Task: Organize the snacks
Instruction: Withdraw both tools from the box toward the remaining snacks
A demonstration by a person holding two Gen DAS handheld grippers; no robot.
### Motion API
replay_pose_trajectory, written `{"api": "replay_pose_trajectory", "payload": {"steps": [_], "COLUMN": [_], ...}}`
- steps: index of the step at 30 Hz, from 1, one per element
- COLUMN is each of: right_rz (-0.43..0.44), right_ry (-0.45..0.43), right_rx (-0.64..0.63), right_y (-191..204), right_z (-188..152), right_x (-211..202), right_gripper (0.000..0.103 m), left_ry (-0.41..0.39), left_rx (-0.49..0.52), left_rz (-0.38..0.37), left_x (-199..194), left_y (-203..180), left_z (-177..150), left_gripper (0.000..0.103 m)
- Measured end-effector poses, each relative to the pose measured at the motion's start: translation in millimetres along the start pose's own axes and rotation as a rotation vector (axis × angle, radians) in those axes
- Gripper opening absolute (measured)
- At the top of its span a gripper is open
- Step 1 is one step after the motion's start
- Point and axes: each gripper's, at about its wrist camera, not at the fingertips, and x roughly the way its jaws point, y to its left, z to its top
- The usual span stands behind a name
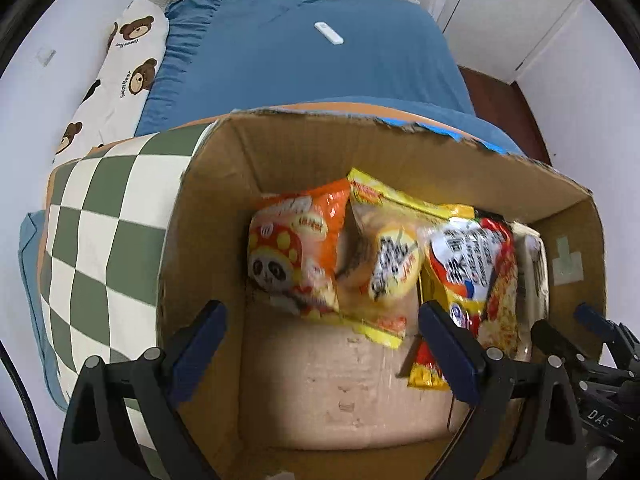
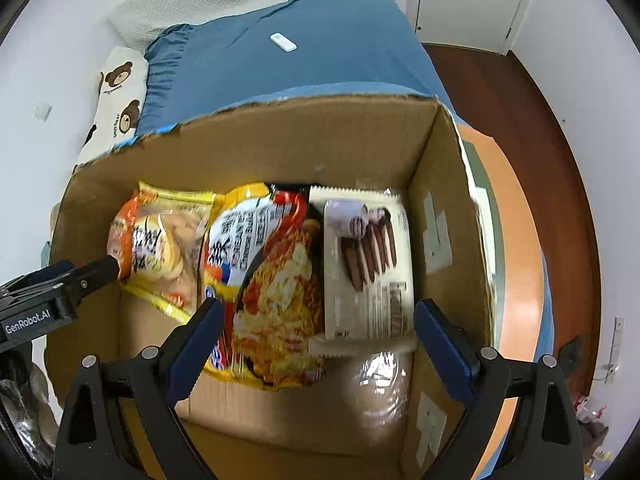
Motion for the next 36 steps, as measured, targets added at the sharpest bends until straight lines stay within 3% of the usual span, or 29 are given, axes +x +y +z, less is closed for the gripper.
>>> {"api": "replay_pose_trajectory", "payload": {"steps": [9,18,28,31,34,36], "right_rz": [0.01,0.011,0.04,0.092,0.114,0.123], "right_ry": [-0.055,-0.191,-0.336,-0.345,-0.328,-0.288], "right_rx": [-0.046,-0.097,-0.101,-0.093,-0.061,-0.012], "right_y": [0.0,9.4,15.9,14.1,-0.5,-18.5], "right_z": [-47.8,-98.2,-157.6,-171.8,-187.6,-201.8], "right_x": [-34.4,-98.3,-175.1,-189.5,-187.7,-177.7], "right_gripper": [0.097,0.097,0.097,0.097,0.097,0.082], "left_ry": [-0.115,-0.263,-0.371,-0.364,-0.308,-0.264], "left_rx": [0.024,0.061,0.081,0.073,0.056,0.058], "left_rz": [0.006,-0.003,-0.032,-0.054,-0.063,-0.062], "left_x": [-40.2,-102.6,-164.5,-171.8,-157.5,-140.5], "left_y": [-4.6,-16.2,-21.6,-20.2,-19.0,-21.3], "left_z": [-54.1,-112.9,-160.9,-172.8,-190.0,-206.2], "left_gripper": [0.098,0.098,0.098,0.098,0.098,0.098]}}
